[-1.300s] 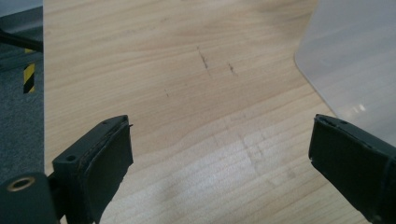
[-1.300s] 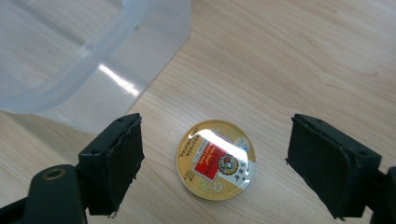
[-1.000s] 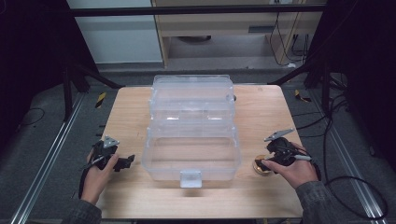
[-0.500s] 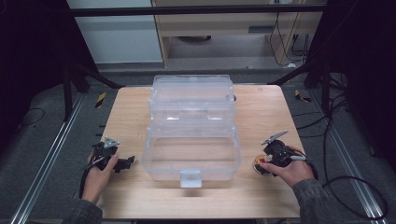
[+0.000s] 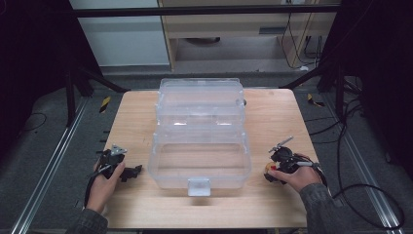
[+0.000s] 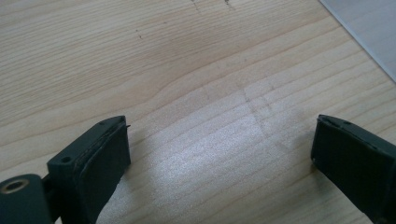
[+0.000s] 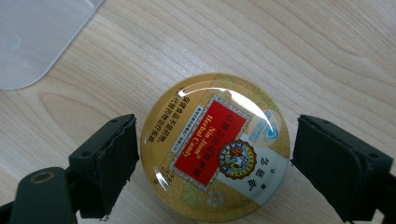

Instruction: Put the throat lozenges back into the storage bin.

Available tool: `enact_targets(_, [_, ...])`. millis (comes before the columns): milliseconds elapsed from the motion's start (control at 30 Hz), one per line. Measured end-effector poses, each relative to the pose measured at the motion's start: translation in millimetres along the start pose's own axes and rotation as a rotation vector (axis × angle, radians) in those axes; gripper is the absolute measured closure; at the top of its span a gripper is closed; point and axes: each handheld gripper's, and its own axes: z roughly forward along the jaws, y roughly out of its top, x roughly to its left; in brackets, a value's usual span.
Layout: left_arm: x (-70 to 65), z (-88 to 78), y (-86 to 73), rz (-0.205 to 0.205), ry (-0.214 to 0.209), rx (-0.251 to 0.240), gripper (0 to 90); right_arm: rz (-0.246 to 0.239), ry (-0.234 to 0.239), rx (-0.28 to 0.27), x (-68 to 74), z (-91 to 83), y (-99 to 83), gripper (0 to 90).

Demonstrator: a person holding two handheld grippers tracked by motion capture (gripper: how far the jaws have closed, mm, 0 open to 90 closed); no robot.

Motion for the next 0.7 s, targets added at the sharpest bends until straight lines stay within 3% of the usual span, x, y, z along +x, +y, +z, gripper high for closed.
enact_targets(367, [-0.6,1.3,-0.7,-0.006,-0.018,-0.003,2.4,0.001,0.012,0.024,-0.7,5.6,1.3,19.8])
enact_targets(400, [-0.6,1.2,-0.7,-0.004,-0.020,-0.002,2.2,-0.018,0.001,0.019,-1.1,6.7,0.8,19.9])
enact_targets(700, [-2.0,2.0,-0.7,-0.001,-0.024,-0.006,1.5,-0.004,0.009,0.034,-0.3,5.8,0.7,20.1])
